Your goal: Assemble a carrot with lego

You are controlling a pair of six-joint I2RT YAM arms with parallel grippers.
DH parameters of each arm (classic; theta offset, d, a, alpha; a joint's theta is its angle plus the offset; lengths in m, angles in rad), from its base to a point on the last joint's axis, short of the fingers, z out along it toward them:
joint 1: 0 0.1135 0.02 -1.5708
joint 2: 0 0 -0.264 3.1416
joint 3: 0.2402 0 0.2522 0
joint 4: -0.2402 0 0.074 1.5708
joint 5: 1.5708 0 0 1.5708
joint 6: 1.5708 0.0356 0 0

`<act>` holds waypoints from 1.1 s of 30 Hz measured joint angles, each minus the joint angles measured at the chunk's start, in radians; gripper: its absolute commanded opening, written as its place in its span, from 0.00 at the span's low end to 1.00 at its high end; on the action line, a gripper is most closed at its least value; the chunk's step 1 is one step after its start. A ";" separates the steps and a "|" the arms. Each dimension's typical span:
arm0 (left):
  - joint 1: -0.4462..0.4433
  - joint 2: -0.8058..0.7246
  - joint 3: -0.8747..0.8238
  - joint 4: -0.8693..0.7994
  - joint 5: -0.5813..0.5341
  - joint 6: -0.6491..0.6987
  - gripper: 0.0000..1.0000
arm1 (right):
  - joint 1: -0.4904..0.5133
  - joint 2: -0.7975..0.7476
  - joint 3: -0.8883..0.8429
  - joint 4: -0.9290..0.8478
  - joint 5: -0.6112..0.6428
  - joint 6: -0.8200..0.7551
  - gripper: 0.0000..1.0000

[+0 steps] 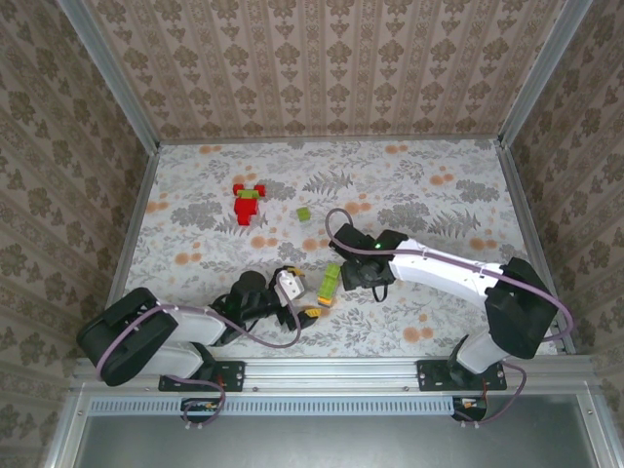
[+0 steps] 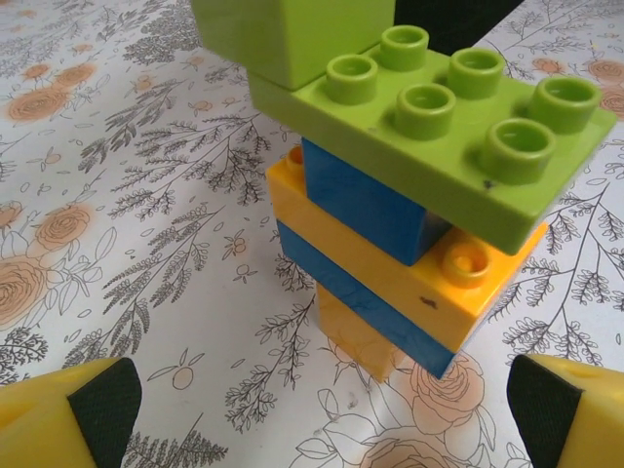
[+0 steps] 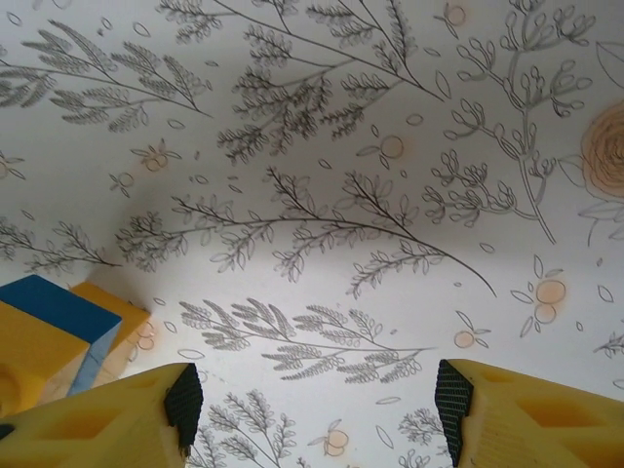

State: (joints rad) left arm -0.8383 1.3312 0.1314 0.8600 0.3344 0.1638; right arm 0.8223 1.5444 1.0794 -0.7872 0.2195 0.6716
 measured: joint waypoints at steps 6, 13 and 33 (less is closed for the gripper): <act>0.000 0.011 0.000 0.006 -0.003 0.000 1.00 | -0.024 0.044 0.039 0.003 0.000 -0.028 0.67; 0.000 0.011 0.001 0.006 -0.003 0.000 1.00 | -0.044 0.090 0.111 0.006 0.000 -0.067 0.67; 0.000 0.035 0.016 0.003 -0.003 0.000 1.00 | -0.055 0.227 0.258 0.039 -0.040 -0.158 0.68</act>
State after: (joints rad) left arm -0.8383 1.3666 0.1478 0.8631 0.3313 0.1642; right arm 0.7673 1.7710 1.3373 -0.7479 0.1791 0.5140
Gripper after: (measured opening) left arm 0.993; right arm 0.673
